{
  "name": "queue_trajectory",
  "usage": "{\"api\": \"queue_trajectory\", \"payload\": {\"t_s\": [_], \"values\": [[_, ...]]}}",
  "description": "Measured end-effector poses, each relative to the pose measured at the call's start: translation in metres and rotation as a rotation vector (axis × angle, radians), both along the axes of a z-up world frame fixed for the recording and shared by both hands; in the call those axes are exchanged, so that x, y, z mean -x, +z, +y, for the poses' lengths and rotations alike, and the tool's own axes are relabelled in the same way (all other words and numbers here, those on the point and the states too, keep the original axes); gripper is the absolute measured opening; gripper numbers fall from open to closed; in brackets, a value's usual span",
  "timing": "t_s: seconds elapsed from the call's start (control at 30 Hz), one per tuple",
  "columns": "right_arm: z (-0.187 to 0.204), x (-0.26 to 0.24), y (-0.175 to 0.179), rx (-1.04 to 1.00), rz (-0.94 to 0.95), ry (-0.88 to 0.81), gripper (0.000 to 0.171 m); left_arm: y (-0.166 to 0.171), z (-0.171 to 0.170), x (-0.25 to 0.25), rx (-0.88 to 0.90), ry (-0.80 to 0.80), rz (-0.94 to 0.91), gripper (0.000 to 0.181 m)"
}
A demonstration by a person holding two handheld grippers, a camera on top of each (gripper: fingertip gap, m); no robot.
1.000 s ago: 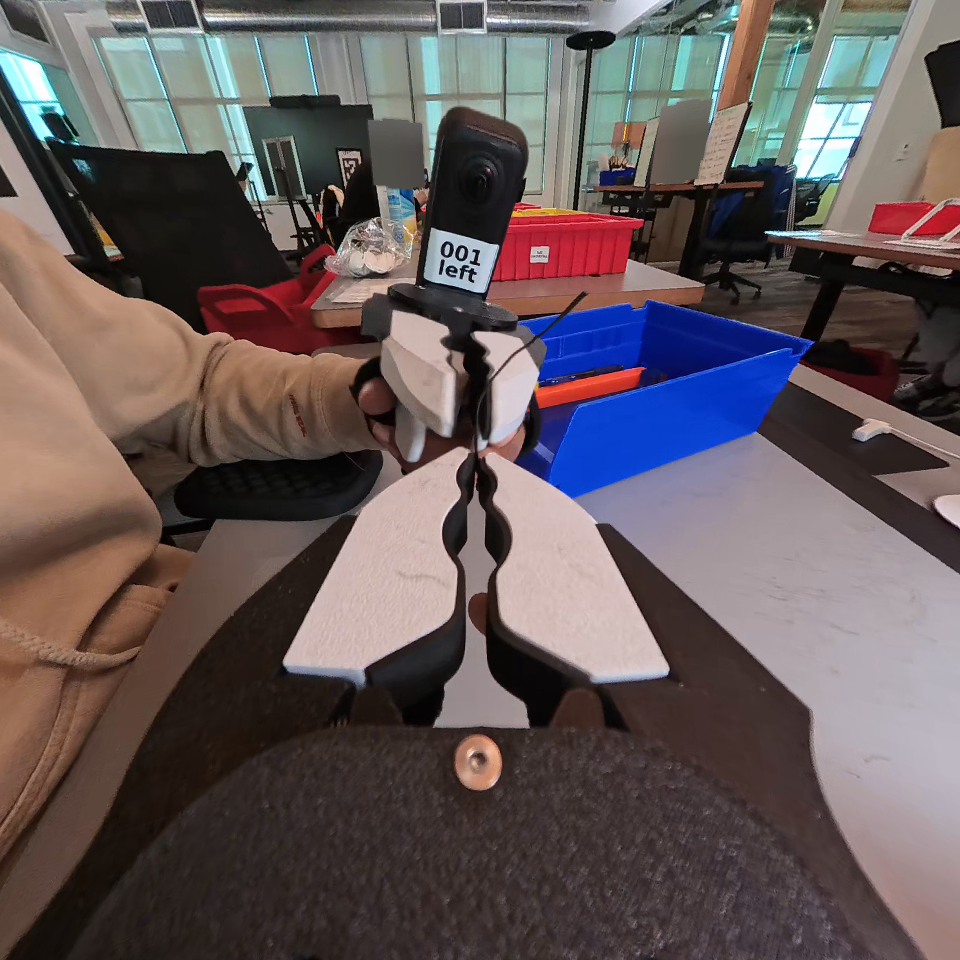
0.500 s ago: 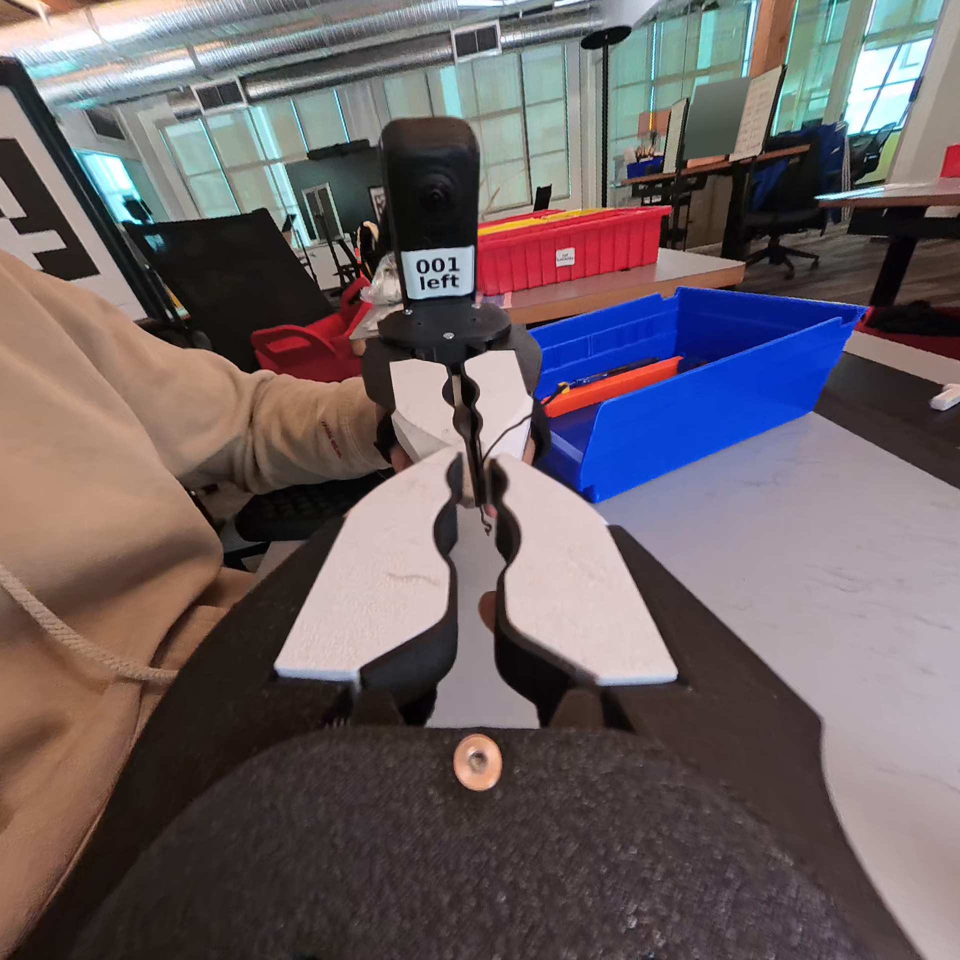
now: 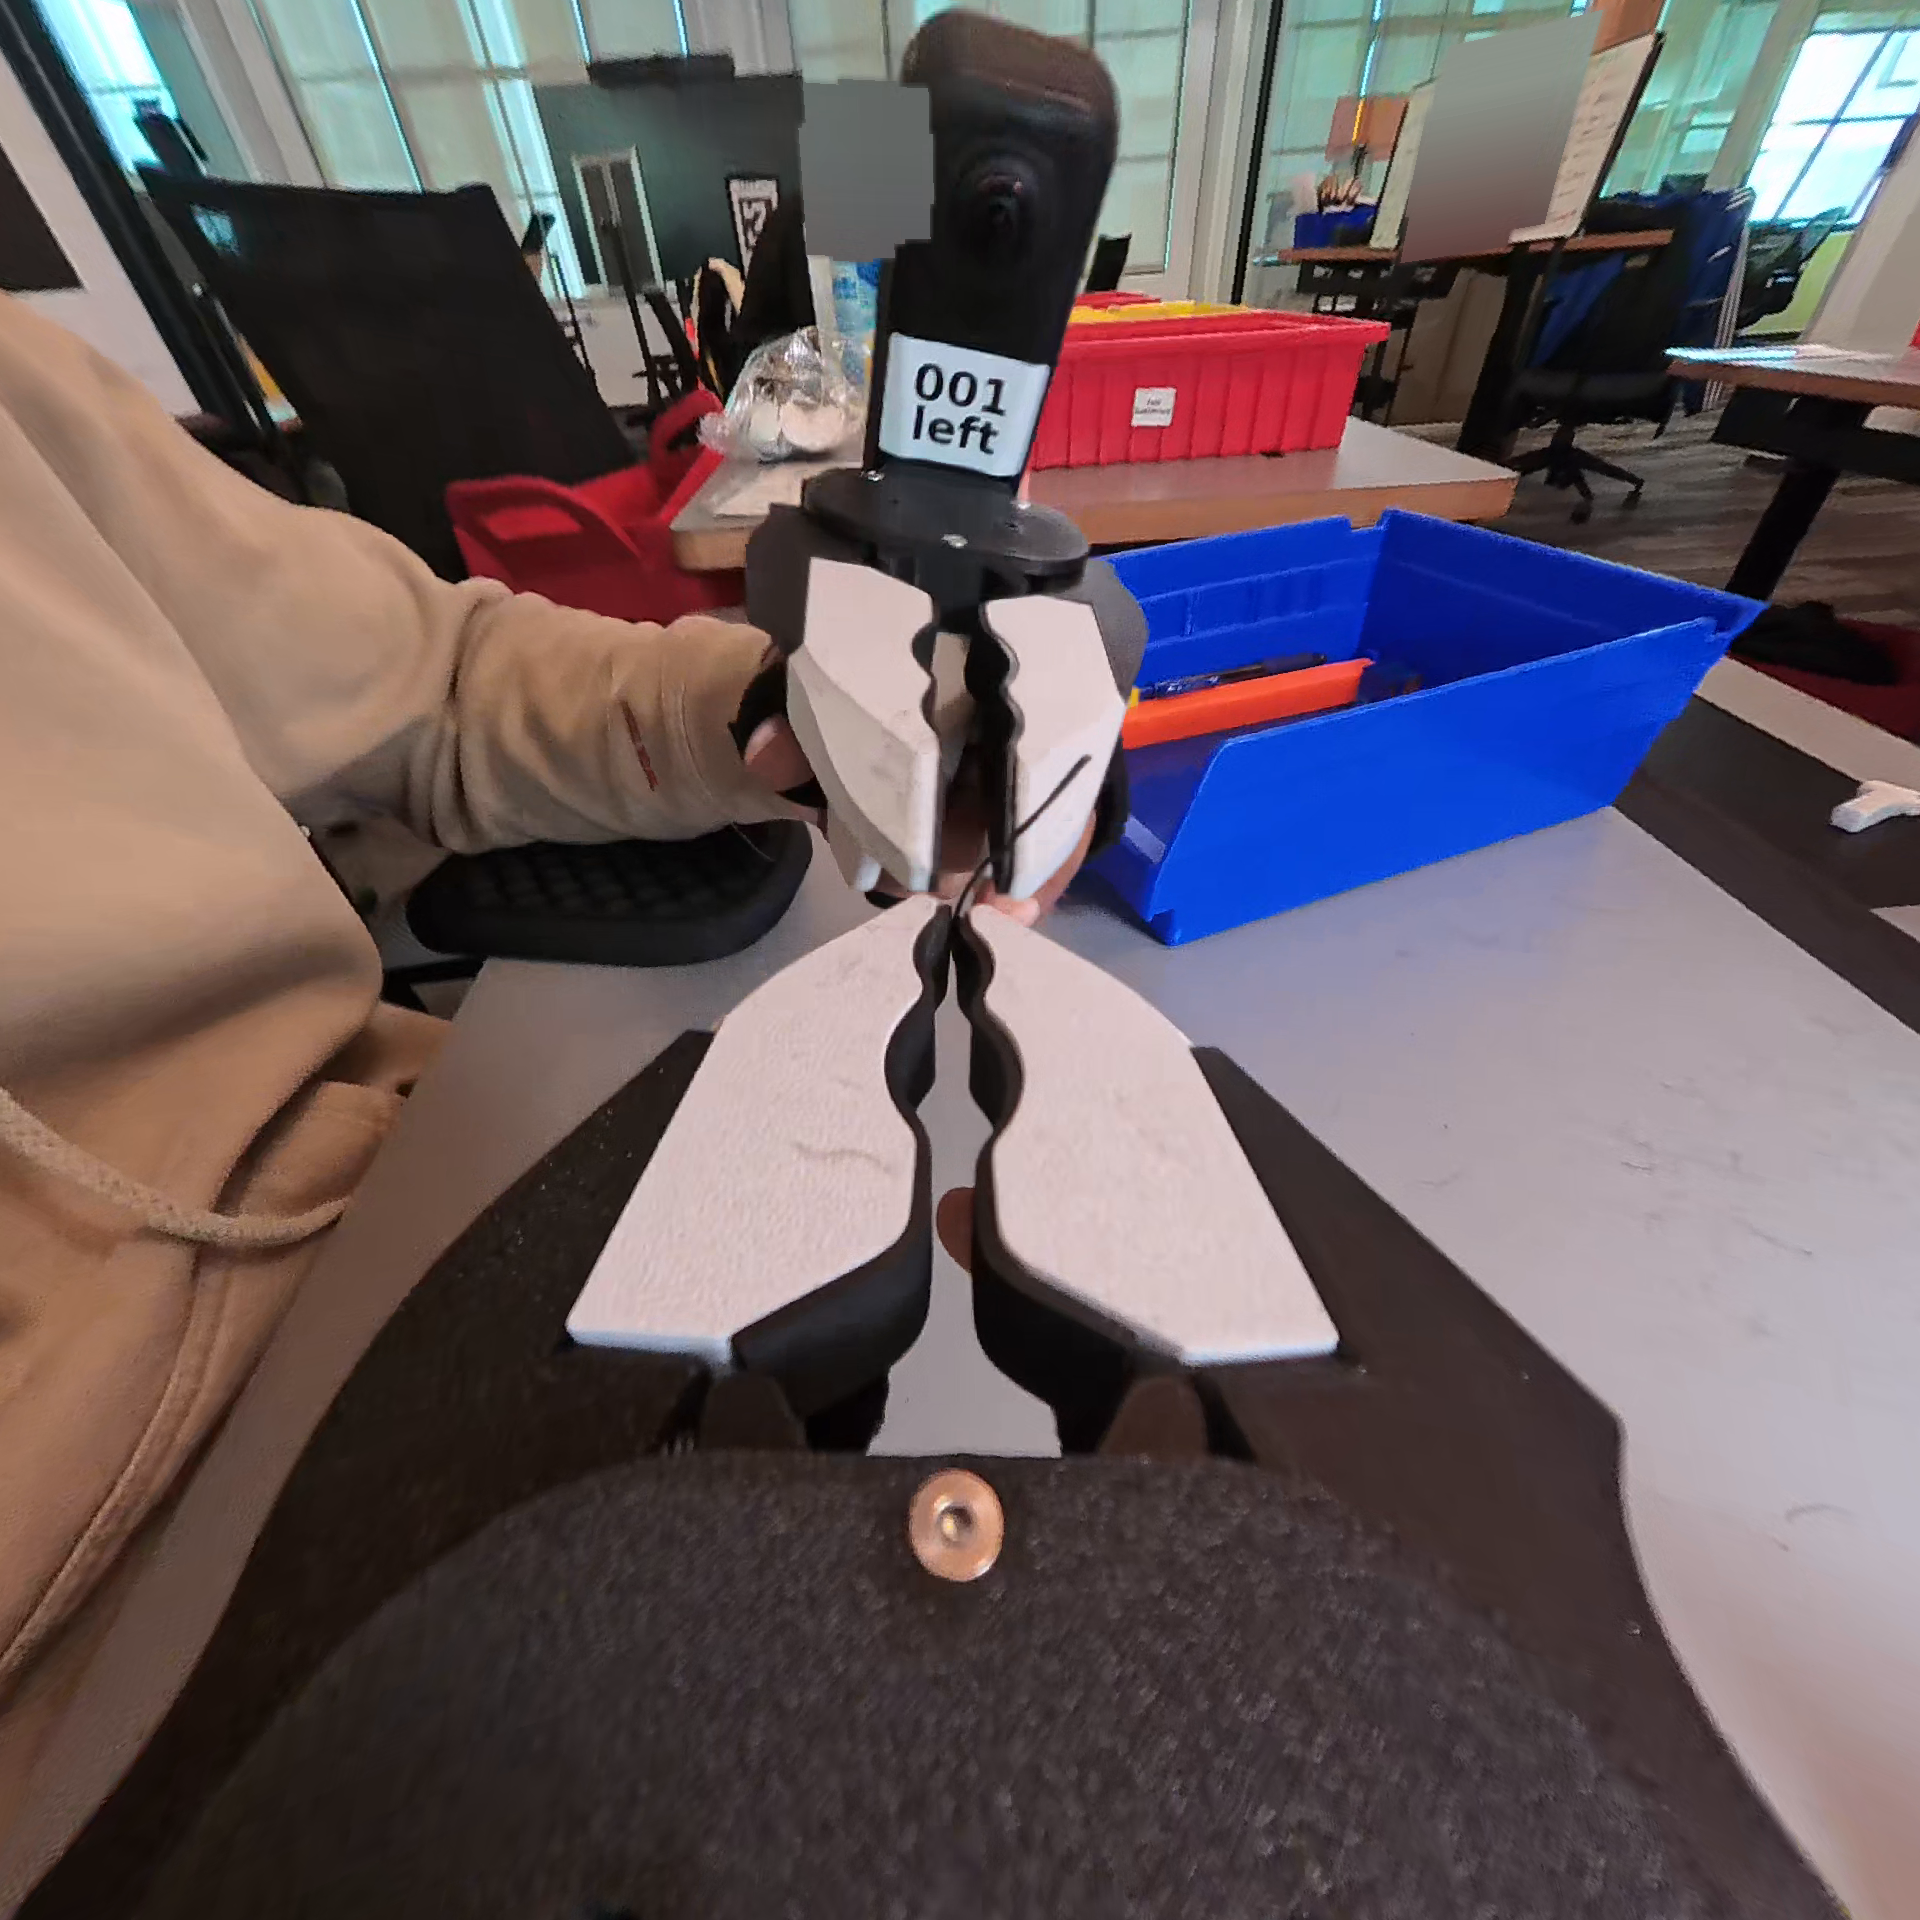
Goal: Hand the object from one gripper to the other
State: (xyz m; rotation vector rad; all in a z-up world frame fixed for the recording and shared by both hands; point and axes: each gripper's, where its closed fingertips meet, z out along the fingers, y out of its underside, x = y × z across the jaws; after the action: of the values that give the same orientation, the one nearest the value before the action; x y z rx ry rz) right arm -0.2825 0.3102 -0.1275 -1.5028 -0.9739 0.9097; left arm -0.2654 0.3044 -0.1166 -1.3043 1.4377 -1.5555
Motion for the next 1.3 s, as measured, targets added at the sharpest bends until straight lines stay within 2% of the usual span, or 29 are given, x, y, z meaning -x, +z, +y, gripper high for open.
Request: {"api": "queue_trajectory", "payload": {"t_s": [0.03, 0.2, 0.33, 0.6, 0.63, 0.73, 0.9, 1.07, 1.3], "values": [[-0.001, 0.002, -0.002, -0.003, -0.012, 0.002, 0.000, -0.001, 0.000, 0.000, 0.004, -0.003, 0.002, 0.001], [0.000, -0.001, -0.002, -0.003, -0.009, -0.004, 0.001, 0.000, 0.000, 0.000, -0.026, 0.005, 0.012, 0.000], [0.005, -0.015, 0.014, 0.031, 0.098, -0.020, 0.011, -0.003, 0.002, 0.001, -0.065, 0.017, 0.032, 0.001], [-0.001, -0.007, 0.016, 0.073, 0.141, 0.033, 0.000, -0.007, -0.004, -0.001, -0.096, -0.001, 0.033, 0.001], [-0.001, -0.009, 0.018, 0.073, 0.144, 0.031, 0.000, -0.002, -0.002, 0.001, -0.084, 0.003, 0.011, 0.006], [0.001, -0.012, 0.014, 0.046, 0.089, 0.005, 0.000, 0.009, 0.003, 0.005, -0.036, 0.013, -0.033, 0.012], [-0.002, 0.001, -0.003, 0.022, -0.024, 0.008, 0.000, 0.000, -0.006, 0.000, -0.061, -0.010, 0.005, 0.010], [-0.001, 0.003, -0.009, 0.009, -0.062, -0.003, 0.000, -0.005, -0.005, -0.001, -0.081, -0.004, 0.028, 0.001], [-0.001, 0.003, -0.011, -0.005, -0.080, -0.012, 0.000, -0.005, -0.005, 0.000, -0.107, -0.001, 0.038, 0.000]]}}
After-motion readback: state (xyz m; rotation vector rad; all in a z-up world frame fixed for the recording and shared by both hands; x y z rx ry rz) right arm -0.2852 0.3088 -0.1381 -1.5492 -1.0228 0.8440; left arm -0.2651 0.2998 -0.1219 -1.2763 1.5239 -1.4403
